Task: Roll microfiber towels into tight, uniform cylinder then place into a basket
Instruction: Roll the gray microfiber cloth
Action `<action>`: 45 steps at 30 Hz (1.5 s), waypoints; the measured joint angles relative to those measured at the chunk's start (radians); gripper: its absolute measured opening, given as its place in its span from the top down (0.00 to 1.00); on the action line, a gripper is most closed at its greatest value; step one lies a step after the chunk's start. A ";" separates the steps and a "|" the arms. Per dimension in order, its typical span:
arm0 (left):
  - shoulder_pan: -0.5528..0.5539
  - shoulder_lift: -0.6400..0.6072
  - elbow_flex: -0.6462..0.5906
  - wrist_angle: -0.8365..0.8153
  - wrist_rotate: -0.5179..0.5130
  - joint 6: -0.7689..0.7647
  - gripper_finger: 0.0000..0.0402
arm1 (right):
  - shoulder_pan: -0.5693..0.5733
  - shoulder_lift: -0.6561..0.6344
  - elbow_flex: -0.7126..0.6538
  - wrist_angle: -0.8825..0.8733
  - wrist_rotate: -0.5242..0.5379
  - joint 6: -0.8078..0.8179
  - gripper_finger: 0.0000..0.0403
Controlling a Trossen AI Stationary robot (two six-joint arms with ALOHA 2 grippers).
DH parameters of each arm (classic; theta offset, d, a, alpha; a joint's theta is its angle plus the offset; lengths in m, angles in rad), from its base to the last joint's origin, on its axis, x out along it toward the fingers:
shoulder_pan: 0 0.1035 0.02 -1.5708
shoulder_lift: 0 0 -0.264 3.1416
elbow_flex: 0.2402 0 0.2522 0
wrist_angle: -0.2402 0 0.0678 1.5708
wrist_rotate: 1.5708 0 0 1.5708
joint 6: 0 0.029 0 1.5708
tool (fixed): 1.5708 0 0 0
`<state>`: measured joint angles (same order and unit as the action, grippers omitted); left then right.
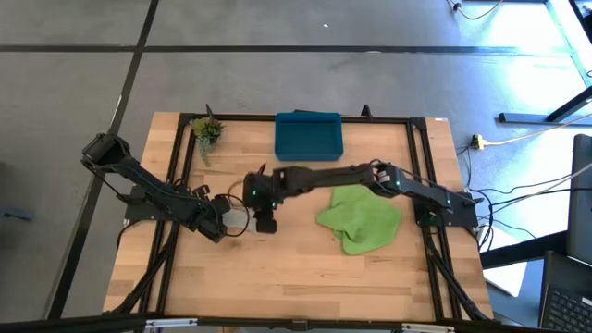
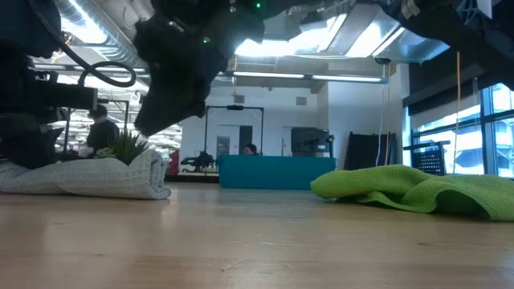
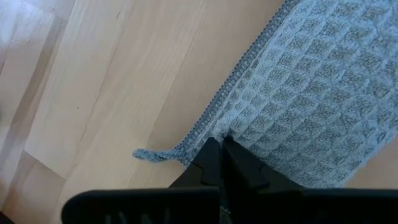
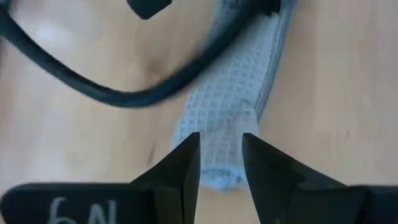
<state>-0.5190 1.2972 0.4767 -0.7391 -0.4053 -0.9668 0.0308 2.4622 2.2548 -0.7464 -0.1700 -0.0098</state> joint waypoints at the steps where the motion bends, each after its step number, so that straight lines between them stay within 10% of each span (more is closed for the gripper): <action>1: 0.000 0.000 0.000 0.001 0.000 0.000 1.00 | 0.013 0.000 -0.011 0.012 0.036 -0.027 0.70; 16: -0.001 0.000 0.000 0.005 0.000 0.000 1.00 | 0.049 0.000 -0.355 0.509 0.188 -0.071 0.70; 45: -0.001 0.001 -0.001 -0.017 -0.039 -0.046 0.86 | 0.049 -0.003 -0.423 0.591 0.187 -0.004 0.70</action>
<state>-0.5200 1.2979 0.4759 -0.7560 -0.4444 -1.0130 0.0795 2.4592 1.8317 -0.1558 0.0170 -0.0136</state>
